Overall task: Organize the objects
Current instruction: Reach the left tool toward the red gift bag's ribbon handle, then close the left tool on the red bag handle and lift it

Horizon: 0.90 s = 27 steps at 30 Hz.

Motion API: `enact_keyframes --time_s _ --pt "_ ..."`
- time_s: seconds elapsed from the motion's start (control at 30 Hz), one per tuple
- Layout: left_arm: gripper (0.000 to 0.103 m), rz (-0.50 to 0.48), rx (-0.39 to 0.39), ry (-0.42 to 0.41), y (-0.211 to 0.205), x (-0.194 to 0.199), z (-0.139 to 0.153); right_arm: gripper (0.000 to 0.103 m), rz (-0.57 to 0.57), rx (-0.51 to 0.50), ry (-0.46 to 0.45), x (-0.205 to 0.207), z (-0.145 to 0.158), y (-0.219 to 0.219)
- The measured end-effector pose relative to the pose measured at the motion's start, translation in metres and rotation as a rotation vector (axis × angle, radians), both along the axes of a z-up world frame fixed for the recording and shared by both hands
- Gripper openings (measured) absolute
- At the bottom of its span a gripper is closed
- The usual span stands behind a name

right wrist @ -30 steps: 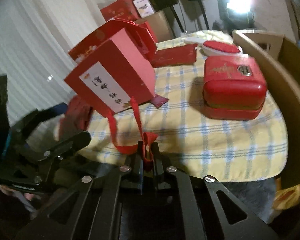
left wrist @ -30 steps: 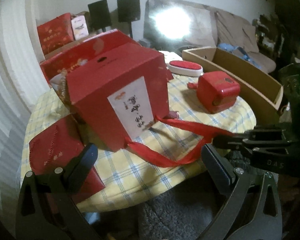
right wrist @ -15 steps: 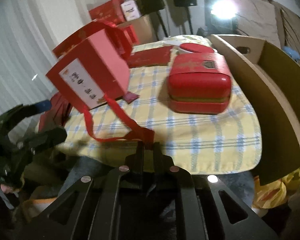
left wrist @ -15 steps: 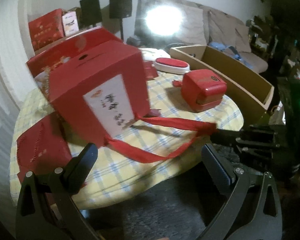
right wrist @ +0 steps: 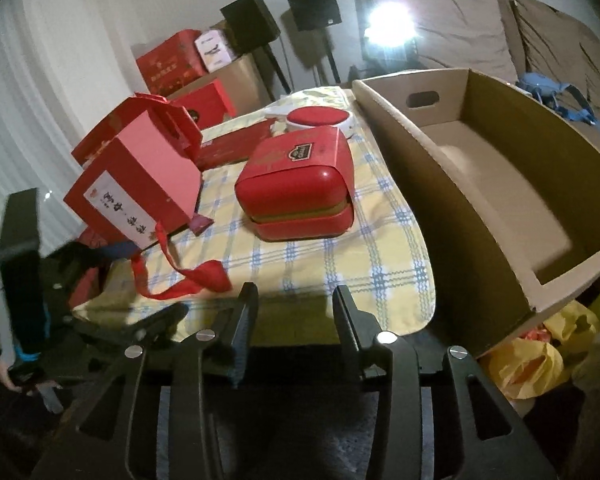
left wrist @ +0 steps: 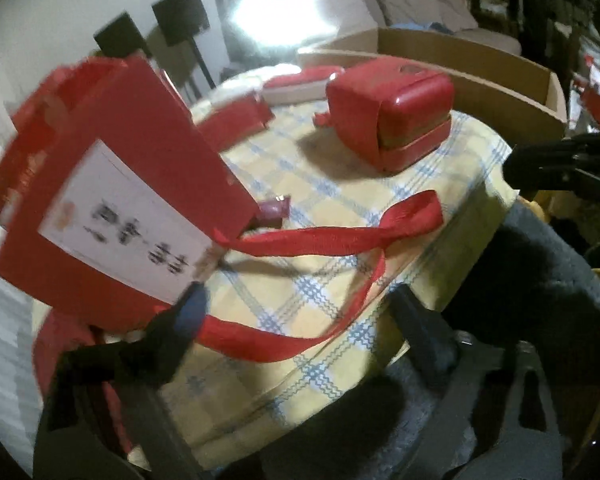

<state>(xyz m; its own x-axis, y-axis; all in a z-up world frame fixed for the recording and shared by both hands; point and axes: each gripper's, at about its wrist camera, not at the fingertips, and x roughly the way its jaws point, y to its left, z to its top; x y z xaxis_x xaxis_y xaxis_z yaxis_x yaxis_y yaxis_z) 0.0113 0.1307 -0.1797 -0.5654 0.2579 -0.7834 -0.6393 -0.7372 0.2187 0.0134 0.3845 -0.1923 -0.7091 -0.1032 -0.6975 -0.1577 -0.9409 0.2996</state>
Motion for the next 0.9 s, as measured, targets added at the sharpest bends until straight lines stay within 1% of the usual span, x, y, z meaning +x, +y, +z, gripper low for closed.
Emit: enact_keyframes --time_s 0.07,0.1,0.13,0.2,0.27,0.3,0.33,0.43,0.53,0.63,0.77,0.83,0.9 --pt "0.080 0.001 0.046 -0.041 -0.004 -0.003 0.000 0.040 0.003 -0.004 0.001 0.001 -0.001 0.002" --pt "0.075 -0.002 0.068 -0.065 -0.005 -0.004 -0.001 0.040 0.005 -0.008 -0.001 0.001 -0.002 0.002" --pt "0.067 -0.009 0.086 -0.090 -0.007 -0.006 -0.001 0.040 0.007 -0.011 -0.002 0.001 -0.002 0.003" --pt "0.056 -0.015 0.134 -0.155 -0.011 -0.010 -0.001 0.040 0.009 -0.012 -0.005 0.001 -0.003 0.003" --pt "0.034 -0.004 0.158 -0.178 -0.012 -0.011 0.003 0.041 0.010 -0.019 -0.009 0.001 -0.004 0.003" --pt "0.009 -0.003 0.164 -0.197 -0.011 -0.012 0.004 0.041 0.011 -0.023 -0.010 0.001 -0.004 0.003" --pt "0.001 0.009 0.162 -0.215 -0.011 -0.014 0.005 0.041 0.012 -0.025 -0.012 0.001 -0.005 0.003" --pt "0.001 0.018 0.174 -0.231 -0.012 -0.018 0.011 0.041 0.014 -0.023 -0.018 0.001 -0.005 0.005" --pt "0.001 0.008 0.216 -0.208 -0.017 -0.020 0.032 0.041 0.007 -0.021 -0.017 0.002 -0.003 0.007" --pt "0.001 0.012 0.274 -0.140 -0.026 -0.027 0.071 0.041 0.009 -0.024 -0.012 0.003 -0.001 0.007" --pt "0.001 0.050 0.327 0.003 -0.040 -0.048 0.139 0.041 0.029 -0.041 -0.020 0.000 -0.002 0.003" --pt "0.001 0.073 0.360 0.035 -0.047 -0.065 0.162 0.041 0.033 -0.038 -0.022 0.000 -0.002 0.001" --pt "0.001 0.118 0.380 0.083 -0.054 -0.084 0.181 0.041 0.033 -0.038 -0.020 0.000 0.000 0.000"
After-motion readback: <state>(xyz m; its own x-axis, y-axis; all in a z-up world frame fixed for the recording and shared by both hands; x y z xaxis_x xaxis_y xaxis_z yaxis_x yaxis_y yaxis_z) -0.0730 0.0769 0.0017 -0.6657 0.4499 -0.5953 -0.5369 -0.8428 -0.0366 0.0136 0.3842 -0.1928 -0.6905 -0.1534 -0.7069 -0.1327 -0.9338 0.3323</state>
